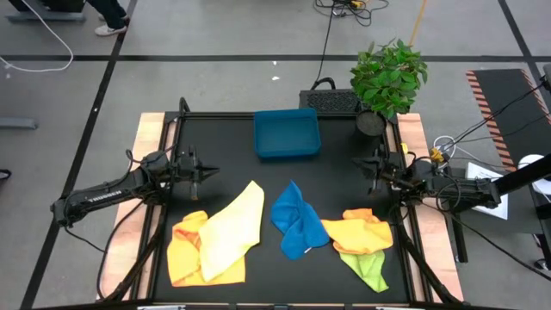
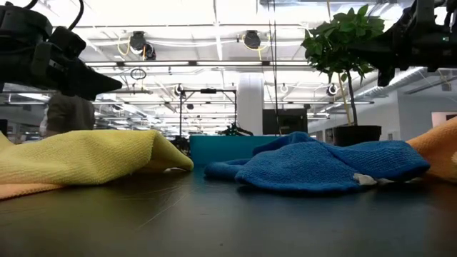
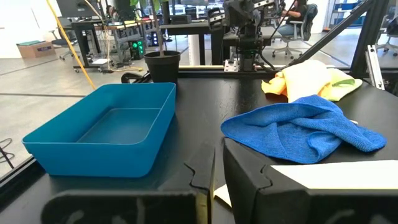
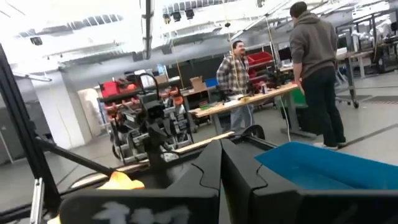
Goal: Fold microfiber towels
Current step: Fold the yellow microfiber towel
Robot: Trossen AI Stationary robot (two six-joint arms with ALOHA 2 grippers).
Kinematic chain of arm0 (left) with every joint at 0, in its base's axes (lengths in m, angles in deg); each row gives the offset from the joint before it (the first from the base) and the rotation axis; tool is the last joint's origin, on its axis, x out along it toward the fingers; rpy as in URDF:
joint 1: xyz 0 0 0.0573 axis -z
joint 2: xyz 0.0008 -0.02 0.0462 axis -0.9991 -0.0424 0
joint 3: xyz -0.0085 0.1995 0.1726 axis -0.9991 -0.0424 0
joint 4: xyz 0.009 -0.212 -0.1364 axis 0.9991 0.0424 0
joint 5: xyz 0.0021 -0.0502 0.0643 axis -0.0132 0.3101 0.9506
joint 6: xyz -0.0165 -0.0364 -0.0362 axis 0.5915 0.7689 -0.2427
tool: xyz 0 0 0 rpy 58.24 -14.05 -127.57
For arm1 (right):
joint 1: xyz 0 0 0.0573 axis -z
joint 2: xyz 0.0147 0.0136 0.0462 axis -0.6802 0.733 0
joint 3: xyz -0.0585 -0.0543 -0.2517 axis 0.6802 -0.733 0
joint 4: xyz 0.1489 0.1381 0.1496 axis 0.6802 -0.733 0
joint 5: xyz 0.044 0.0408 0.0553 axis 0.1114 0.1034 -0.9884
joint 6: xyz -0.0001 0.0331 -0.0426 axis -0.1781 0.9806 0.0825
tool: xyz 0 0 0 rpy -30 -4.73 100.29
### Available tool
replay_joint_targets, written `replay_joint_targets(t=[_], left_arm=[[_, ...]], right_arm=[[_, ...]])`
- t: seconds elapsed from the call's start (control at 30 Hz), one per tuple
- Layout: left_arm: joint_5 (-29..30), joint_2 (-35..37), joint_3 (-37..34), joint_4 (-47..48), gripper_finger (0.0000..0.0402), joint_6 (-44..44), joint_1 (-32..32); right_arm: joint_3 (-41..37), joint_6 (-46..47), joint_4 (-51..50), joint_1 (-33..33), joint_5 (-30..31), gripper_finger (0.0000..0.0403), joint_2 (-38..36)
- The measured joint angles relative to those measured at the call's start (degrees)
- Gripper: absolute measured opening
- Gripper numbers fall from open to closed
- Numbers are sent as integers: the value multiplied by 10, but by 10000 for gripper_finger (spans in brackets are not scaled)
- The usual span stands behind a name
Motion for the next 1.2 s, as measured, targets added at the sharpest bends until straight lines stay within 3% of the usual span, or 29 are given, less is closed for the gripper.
replay_joint_targets(t=[0.1, 0.2, 0.4, 0.63, 1.0, 1.2], left_arm=[[0, 0, 0, 0, 37, 0, 0], [0, 0, 0, 0, 37, 0, 0], [0, 0, 0, 0, 37, 0, 0], [0, 0, 0, 0, 37, 0, 0], [0, 0, 0, 0, 37, 0, 0], [0, 0, 0, 0, 37, 0, 0]], right_arm=[[0, 35, -1, 0, -8, 0, 0], [0, 90, 13, 0, -66, 0, 4], [0, 99, 19, -14, -165, 0, 15], [0, 84, 16, -68, -136, 0, 106], [2, -52, 269, -79, -119, 0, 295], [70, -43, 213, -79, -160, 0, 402]])
